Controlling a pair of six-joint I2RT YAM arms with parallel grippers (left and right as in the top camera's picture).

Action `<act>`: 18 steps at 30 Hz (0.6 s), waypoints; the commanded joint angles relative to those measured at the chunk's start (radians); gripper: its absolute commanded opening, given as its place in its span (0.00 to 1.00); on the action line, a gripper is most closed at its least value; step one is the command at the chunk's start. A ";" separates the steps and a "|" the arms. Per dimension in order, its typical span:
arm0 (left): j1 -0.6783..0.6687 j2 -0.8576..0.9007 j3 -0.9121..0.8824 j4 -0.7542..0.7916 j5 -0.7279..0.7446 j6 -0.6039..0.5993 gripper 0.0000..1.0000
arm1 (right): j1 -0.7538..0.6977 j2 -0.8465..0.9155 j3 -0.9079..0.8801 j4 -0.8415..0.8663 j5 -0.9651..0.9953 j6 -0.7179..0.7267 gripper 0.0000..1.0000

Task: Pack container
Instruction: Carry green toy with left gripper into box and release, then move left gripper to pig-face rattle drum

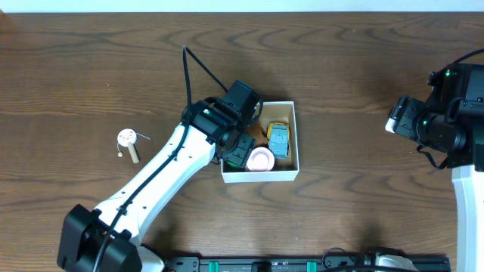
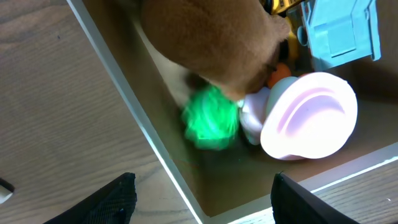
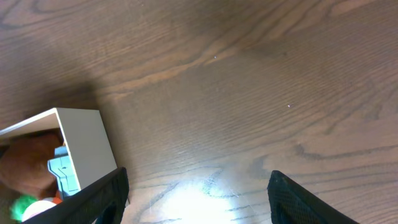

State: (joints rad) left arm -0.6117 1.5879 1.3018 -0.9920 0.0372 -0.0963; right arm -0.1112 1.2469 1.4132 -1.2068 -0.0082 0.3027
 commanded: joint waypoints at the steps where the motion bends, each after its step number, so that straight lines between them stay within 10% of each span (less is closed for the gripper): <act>1: 0.000 -0.008 0.008 -0.005 -0.011 0.006 0.70 | -0.006 0.003 0.004 0.002 -0.003 -0.013 0.73; 11: 0.042 -0.081 0.037 -0.034 -0.077 0.001 0.74 | -0.006 0.003 0.004 0.002 -0.003 -0.024 0.73; 18: 0.321 -0.323 0.066 -0.065 -0.174 -0.036 0.98 | -0.006 0.003 0.004 0.002 -0.003 -0.024 0.73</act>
State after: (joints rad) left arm -0.4023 1.3678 1.3319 -1.0435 -0.0734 -0.1188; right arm -0.1112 1.2480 1.4132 -1.2064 -0.0082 0.2985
